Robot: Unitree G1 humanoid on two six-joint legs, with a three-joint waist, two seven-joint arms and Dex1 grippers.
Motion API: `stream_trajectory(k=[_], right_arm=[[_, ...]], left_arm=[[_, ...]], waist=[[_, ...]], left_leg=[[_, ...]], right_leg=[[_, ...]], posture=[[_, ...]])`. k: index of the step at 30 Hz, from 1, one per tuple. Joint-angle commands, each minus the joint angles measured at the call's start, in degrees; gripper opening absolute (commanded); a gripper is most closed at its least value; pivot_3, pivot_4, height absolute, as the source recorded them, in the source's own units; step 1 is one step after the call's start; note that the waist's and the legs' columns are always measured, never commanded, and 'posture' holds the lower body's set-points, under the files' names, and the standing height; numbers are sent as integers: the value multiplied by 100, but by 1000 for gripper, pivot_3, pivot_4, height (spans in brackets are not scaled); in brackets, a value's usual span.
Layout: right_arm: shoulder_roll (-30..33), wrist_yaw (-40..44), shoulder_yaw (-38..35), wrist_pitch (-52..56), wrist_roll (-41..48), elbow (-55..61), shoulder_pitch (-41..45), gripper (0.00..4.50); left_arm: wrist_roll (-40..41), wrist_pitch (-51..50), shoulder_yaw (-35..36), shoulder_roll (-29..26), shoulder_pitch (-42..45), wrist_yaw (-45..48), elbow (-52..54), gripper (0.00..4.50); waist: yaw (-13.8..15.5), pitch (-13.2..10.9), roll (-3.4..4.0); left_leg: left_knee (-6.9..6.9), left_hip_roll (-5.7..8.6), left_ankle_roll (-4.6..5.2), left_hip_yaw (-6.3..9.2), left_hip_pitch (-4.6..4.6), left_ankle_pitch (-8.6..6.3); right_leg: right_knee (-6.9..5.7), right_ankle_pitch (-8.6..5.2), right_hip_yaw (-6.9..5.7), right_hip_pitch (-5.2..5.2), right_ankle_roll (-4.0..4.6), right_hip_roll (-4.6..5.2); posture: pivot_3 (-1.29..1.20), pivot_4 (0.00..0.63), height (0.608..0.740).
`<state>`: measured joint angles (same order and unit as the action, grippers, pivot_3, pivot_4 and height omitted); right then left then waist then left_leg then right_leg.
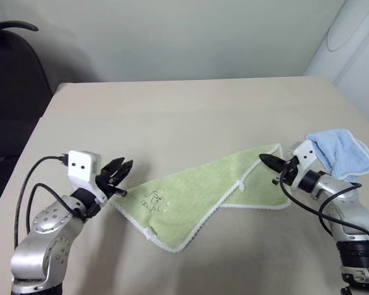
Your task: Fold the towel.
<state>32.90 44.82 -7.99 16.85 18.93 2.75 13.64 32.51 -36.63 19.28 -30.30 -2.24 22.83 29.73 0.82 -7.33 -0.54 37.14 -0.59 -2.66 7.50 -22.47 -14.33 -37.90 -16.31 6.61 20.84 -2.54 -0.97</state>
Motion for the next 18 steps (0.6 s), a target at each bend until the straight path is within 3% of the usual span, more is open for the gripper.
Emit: stream_trajectory(k=[1,18], right_arm=[[109,83,-219,-116,174,217,15,12],[170,-201,-289,-431,-83,281,-162,12]], left_arm=[[84,39,35,-57,-13,94,223,1327],[-42,16,-198,-309,389,349,-58,1327]], waist=[[-3,0,0],[-6,0,0]], left_leg=[[0,0,0,0,0,0],[-1,0,2,3,0,-1]], right_leg=[[0,0,0,0,0,0],[0,0,-2,-1,2,1]], posture=[[0,150,740],[0,150,740]])
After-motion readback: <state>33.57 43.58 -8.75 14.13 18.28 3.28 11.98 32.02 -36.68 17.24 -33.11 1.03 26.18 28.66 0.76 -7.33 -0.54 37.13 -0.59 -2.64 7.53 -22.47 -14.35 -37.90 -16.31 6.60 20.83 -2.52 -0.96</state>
